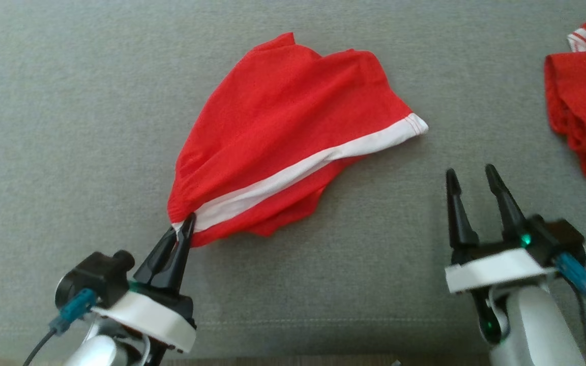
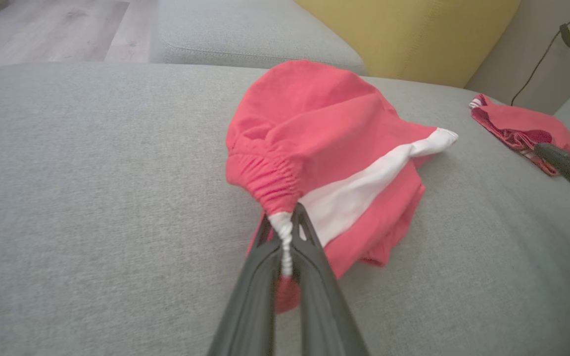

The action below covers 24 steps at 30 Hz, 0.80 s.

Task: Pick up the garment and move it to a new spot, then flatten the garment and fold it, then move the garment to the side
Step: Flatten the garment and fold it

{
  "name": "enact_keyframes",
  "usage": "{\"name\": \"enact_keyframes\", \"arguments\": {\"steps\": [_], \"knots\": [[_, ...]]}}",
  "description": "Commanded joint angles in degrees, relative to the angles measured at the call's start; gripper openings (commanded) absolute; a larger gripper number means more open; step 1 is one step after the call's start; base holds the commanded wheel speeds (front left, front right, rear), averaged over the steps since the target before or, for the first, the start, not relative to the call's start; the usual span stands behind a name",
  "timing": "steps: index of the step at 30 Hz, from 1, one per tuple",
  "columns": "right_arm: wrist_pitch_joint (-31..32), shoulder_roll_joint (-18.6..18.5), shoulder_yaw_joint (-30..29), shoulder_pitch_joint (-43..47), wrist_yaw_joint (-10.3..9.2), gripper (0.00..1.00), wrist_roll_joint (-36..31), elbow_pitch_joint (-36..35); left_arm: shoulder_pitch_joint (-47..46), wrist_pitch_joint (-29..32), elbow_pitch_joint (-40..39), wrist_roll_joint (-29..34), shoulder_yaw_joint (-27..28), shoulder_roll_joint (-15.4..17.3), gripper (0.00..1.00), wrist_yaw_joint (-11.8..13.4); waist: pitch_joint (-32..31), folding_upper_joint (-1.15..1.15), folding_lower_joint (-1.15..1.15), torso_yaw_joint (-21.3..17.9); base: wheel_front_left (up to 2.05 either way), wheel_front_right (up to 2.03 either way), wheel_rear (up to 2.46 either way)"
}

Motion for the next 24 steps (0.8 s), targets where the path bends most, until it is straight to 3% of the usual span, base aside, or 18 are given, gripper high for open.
{"name": "enact_keyframes", "arguments": {"steps": [1, 7, 22, 23, 24], "knots": [[-0.29, -0.73, 2.19, -4.10, 0.19, 1.00, 0.64, 0.75, -1.42, -1.11, -0.84, -0.59, 2.82, 1.72, 0.00, -0.79, 0.19, 0.00, 0.00, 1.17, 0.00, 0.00, 0.00], [-0.29, -3.61, 6.42, -9.35, 0.19, 1.00, 0.65, 8.44, -2.88, -2.41, 2.46, -0.32, 3.99, 1.83, 0.00, -2.94, 0.91, 0.00, 0.00, 3.17, 0.00, 0.00, 0.00], [-0.29, -3.84, 11.61, -14.81, 0.19, 1.00, 2.21, 16.45, -3.48, -3.09, 6.04, 1.63, 6.78, -1.24, 0.00, -5.22, 2.47, 0.00, 0.00, 5.44, 0.00, 0.00, 0.00], [-0.29, -3.96, 11.84, -15.01, 0.19, 0.90, 2.24, 16.79, -3.47, -3.10, 6.15, 1.86, 6.99, -1.39, 0.00, -5.36, 2.47, 0.00, 0.00, 5.55, 0.00, 0.00, 0.00], [-0.29, -4.06, 11.95, -15.16, 0.19, 0.53, 2.33, 17.02, -3.45, -3.10, 6.27, 2.06, 7.18, -1.54, 0.00, -5.52, 2.46, 0.00, 0.00, 5.63, 0.00, 0.00, 0.00]]}}
